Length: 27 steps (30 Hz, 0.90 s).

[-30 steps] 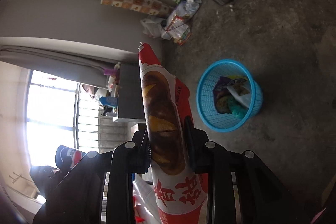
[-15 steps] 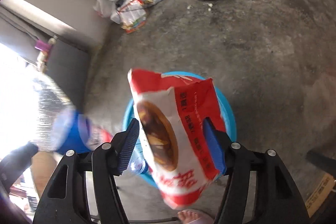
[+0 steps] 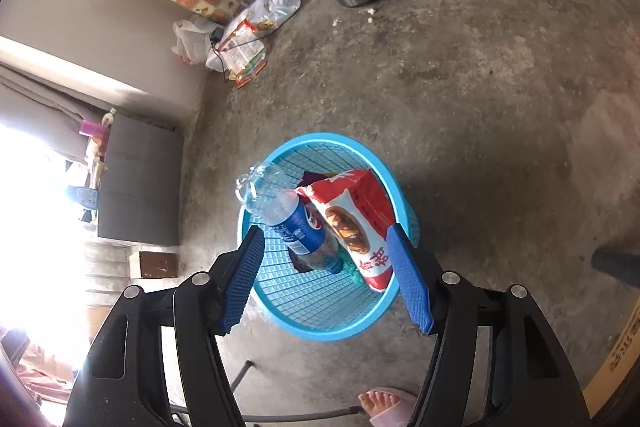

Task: Collect trash
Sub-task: 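Move both open tools back over the table toward the blue box and red bag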

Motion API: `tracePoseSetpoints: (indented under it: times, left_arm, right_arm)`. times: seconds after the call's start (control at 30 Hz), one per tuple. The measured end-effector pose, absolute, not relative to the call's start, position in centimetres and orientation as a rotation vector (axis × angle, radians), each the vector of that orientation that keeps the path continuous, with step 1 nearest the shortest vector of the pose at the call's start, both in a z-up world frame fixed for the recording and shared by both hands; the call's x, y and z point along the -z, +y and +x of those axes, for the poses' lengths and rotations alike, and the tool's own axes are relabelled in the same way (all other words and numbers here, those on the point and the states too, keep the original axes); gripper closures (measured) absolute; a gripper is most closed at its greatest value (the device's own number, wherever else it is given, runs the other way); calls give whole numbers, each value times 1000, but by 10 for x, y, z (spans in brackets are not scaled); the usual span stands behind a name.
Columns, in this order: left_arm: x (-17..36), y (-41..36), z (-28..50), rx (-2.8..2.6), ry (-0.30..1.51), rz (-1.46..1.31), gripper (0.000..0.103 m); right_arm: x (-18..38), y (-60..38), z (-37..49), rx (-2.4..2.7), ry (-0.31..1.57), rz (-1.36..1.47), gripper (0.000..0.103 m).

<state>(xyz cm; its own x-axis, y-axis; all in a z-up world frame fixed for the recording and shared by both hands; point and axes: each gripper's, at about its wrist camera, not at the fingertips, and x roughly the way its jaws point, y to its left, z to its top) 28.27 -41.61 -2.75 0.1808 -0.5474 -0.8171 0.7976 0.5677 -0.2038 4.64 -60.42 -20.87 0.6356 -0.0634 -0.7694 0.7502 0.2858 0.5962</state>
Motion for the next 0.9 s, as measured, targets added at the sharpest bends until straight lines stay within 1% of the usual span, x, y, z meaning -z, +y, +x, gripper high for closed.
tracePoseSetpoints:
  times: [0.1, 0.23, 0.33, 0.43, 0.53, 0.63, 0.77, 0.9]
  left_arm:
    - [-8, -363, 273, 976, 944, 220, 23]
    - [-42, -263, 265, 900, 882, 96, 19]
    - [-59, -178, 257, 758, 822, 35, 18]
    - [-66, -95, 241, 566, 765, 19, 17]
    - [-59, -25, 220, 436, 762, -54, 14]
    - [-38, 16, 198, 402, 815, -126, 14]
    - [1, 30, 178, 418, 881, -168, 13]
    - [41, 13, 178, 451, 958, -180, 12]
  right_arm:
    - [186, -590, 35, 568, 680, 1146, 42]
    - [149, -564, 37, 466, 683, 1054, 42]
    - [124, -539, 46, 348, 694, 984, 42]
    - [97, -510, 60, 217, 707, 895, 42]
    - [79, -476, 78, 72, 742, 820, 42]
    - [66, -437, 97, -67, 790, 766, 42]
    - [55, -384, 119, -228, 847, 712, 42]
    - [50, -337, 138, -318, 904, 626, 42]
